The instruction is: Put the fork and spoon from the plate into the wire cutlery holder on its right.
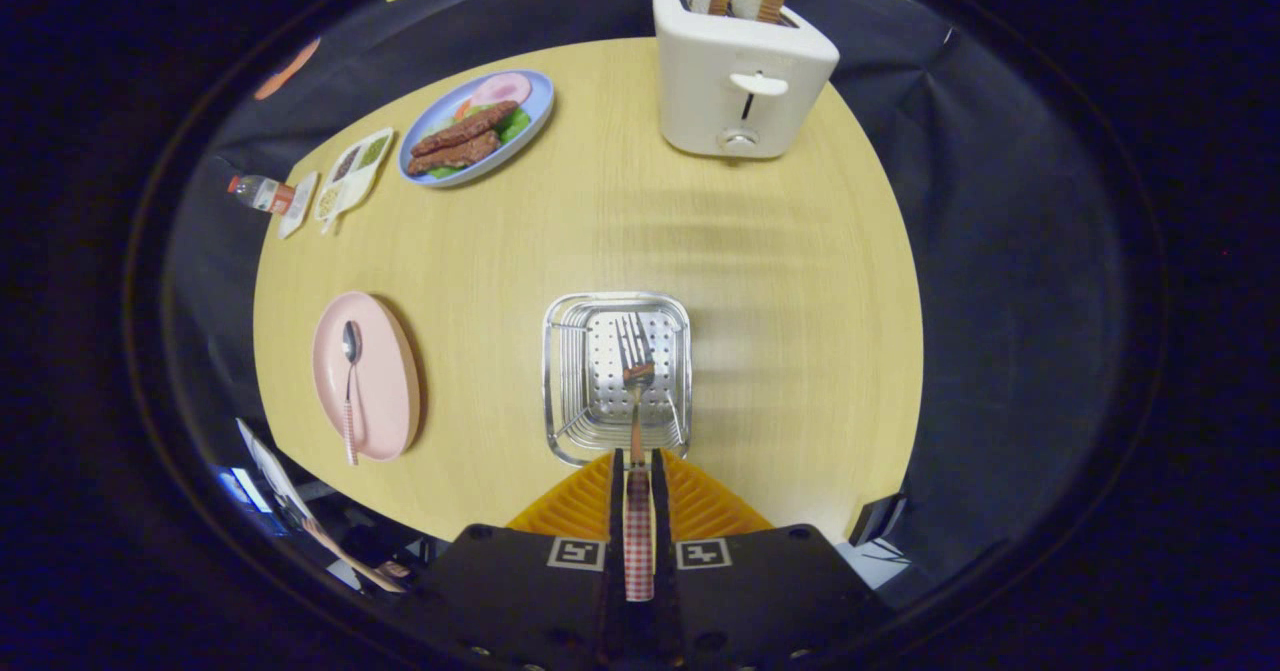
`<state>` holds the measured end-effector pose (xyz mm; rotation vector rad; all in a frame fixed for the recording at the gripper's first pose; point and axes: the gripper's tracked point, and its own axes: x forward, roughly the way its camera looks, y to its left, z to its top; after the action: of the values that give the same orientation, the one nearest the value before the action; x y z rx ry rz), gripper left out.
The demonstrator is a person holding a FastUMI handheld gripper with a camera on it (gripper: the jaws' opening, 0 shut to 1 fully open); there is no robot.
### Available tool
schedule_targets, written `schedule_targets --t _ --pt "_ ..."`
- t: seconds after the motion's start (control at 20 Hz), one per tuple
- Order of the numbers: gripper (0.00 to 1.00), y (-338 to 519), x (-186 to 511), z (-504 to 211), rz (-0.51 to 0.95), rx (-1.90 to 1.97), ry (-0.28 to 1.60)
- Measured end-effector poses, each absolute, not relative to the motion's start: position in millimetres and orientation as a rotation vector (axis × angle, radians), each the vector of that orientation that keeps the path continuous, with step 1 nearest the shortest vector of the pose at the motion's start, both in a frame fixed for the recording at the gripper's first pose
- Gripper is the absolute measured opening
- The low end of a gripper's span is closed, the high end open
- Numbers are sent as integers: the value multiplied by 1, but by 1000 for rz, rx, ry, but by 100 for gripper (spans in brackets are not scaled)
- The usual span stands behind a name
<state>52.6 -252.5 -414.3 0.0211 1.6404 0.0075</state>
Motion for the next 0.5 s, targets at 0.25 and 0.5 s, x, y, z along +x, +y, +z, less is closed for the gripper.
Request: schedule_targets --t 0.25,0.5 --pt "18 -249 54 -412 -8 42 1617" --pt "18 -244 50 -415 -23 67 1619"
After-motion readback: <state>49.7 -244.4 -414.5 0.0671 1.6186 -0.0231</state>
